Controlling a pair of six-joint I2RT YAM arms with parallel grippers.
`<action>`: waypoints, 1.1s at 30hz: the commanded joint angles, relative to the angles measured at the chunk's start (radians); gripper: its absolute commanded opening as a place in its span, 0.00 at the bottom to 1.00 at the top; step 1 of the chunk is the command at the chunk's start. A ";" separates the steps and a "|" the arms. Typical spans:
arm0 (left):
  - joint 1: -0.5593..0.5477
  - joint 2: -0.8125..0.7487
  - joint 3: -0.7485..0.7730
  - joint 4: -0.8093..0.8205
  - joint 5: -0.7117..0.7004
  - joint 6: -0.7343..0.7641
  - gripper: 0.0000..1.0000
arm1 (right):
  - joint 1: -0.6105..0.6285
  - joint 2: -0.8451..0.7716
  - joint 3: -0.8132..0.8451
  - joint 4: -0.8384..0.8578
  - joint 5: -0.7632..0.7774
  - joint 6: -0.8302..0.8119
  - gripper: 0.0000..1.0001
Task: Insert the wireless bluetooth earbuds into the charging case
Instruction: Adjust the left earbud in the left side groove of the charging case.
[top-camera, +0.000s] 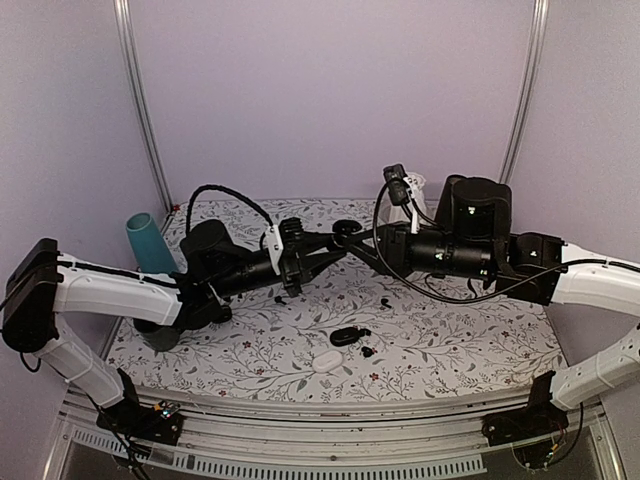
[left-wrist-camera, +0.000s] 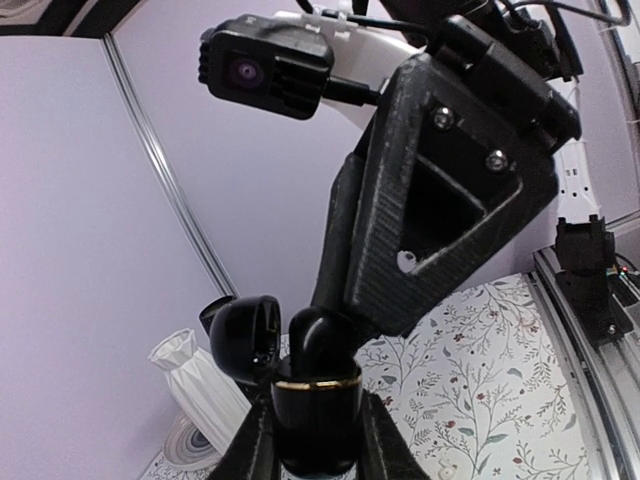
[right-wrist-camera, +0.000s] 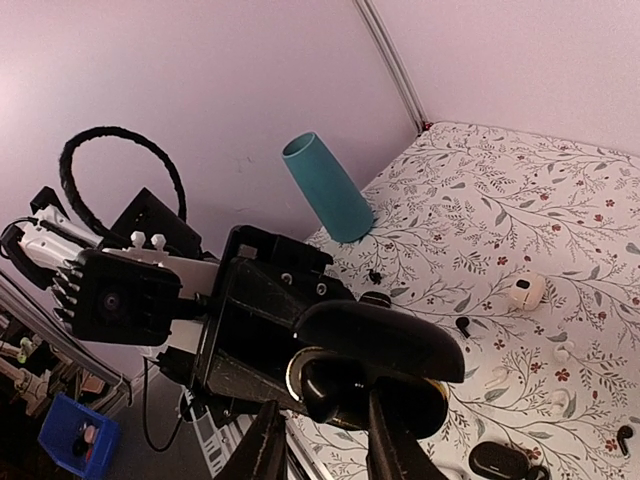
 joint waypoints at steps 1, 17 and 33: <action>-0.013 0.010 0.014 0.010 0.029 -0.004 0.00 | -0.005 0.017 0.033 0.027 0.003 -0.012 0.28; -0.013 0.016 0.019 -0.003 0.033 0.000 0.00 | -0.005 0.052 0.042 0.024 -0.005 -0.015 0.23; -0.013 0.015 0.014 -0.003 -0.032 0.006 0.00 | -0.007 0.006 0.014 0.017 0.039 0.015 0.05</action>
